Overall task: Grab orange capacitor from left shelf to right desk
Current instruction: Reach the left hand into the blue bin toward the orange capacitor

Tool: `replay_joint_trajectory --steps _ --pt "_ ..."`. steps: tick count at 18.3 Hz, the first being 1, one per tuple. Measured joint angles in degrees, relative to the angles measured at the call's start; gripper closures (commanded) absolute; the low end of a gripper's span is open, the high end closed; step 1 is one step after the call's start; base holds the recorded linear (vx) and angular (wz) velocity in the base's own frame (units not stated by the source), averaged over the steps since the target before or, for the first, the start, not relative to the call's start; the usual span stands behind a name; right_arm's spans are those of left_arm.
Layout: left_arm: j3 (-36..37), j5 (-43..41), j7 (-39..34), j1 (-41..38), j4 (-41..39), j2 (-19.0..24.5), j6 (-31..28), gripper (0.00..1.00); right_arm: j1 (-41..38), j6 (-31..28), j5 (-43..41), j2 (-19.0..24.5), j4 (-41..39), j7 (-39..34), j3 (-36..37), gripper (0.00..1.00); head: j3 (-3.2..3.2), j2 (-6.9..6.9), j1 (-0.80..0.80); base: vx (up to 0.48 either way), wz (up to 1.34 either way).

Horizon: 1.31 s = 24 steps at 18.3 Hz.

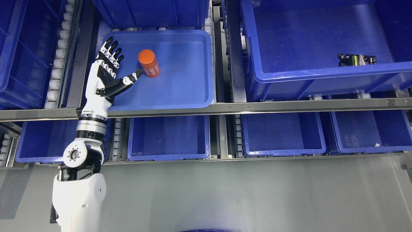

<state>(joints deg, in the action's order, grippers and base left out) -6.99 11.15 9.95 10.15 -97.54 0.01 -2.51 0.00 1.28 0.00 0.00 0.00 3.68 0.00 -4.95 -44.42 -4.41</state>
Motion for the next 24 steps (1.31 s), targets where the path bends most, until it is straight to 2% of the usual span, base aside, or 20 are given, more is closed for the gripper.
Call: replay_joint_trajectory --steps 6,11,24 --pt "1.4 -0.1 0.4 0.9 0.6 0.0 -0.5 0.00 0.0 0.0 0.0 0.0 0.0 0.0 0.0 0.00 0.00 0.00 0.00 0.000 0.00" --pt "2.1 -0.4 2.7 2.4 3.0 1.7 -0.6 0.00 0.0 0.0 0.0 0.0 0.0 0.0 0.0 0.00 0.00 0.00 0.00 0.000 0.00" --pt "5.4 -5.0 5.0 10.9 14.4 4.2 -0.1 0.01 0.0 -0.1 0.0 0.0 0.0 0.0 0.0 0.00 0.00 0.00 0.00 0.000 0.00"
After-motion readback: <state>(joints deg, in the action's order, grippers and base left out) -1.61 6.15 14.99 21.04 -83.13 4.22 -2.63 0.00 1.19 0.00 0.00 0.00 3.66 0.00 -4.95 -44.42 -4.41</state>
